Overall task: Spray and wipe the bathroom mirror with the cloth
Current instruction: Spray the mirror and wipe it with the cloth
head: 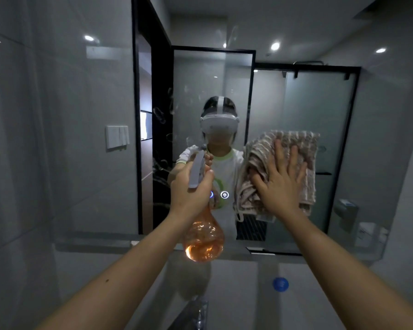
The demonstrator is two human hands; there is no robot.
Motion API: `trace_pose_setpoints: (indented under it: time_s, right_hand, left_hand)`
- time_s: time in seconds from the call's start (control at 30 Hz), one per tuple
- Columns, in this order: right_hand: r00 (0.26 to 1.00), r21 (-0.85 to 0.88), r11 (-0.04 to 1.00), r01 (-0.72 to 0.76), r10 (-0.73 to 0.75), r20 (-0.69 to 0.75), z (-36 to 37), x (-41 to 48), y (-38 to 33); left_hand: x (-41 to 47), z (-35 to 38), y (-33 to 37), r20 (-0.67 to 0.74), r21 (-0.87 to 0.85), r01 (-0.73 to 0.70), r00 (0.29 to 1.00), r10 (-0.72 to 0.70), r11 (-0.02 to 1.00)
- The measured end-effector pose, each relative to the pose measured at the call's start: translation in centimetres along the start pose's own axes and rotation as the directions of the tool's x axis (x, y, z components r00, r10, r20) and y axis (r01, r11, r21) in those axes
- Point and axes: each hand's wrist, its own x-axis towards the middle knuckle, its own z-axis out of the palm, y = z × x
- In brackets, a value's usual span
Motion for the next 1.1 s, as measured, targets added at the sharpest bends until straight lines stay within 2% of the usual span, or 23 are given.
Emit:
trace_pose_setpoints:
  time_s: [0.17, 0.3, 0.5, 0.57, 0.77, 0.83, 0.9, 1.0, 1.1]
  right_hand:
    - [0.99, -0.038, 0.991, -0.126, 0.129, 0.063, -0.6, -2.8, 5.4]
    - [0.987, 0.021, 0.987, -0.157, 0.156, 0.046, -0.3, -2.2, 3.5]
    - [0.999, 0.025, 0.999, 0.046, -0.046, -0.019, 3.3, -3.5, -2.3]
    - [0.995, -0.001, 0.995, 0.098, -0.098, 0.015, 5.2, -5.8, -3.0]
    - [0.977, -0.132, 0.969, 0.21, -0.201, 0.076, 6.6, -9.6, 2.1]
    - [0.988, -0.15, 0.978, 0.142, -0.13, 0.086, 5.9, -10.2, 4.9]
    - [0.998, -0.116, 0.992, -0.041, 0.046, 0.042, 4.7, -10.6, 7.7]
    - [0.957, -0.011, 0.957, -0.289, 0.289, 0.028, 3.4, -10.5, 9.5]
    - [0.945, 0.027, 0.944, -0.328, 0.327, 0.033, 2.9, -9.0, 8.1]
  left_hand:
    - [-0.7, 2.1, -0.2, 0.056, -0.004, 0.023, 0.998, -0.023, 1.0]
    - [-0.6, 1.9, -0.4, 0.052, -0.034, 0.07, 0.996, -0.068, 0.997]
    - [-0.9, 0.7, -1.3, 0.008, -0.014, 0.05, 0.999, -0.05, 0.999]
    - [-1.8, 0.9, -1.9, 0.013, -0.018, 0.099, 0.995, -0.098, 0.995]
    - [-3.7, 2.5, -3.0, 0.027, -0.048, 0.147, 0.989, -0.146, 0.988]
    - [-4.3, 3.4, -3.1, 0.054, -0.027, 0.132, 0.99, -0.13, 0.991]
    - [-4.6, 4.3, -3.1, 0.054, -0.024, 0.143, 0.988, -0.142, 0.989]
    - [-4.7, 5.5, -3.1, 0.058, -0.032, 0.176, 0.983, -0.174, 0.984]
    - [-4.5, 5.6, -3.2, 0.069, -0.061, 0.146, 0.987, -0.142, 0.987]
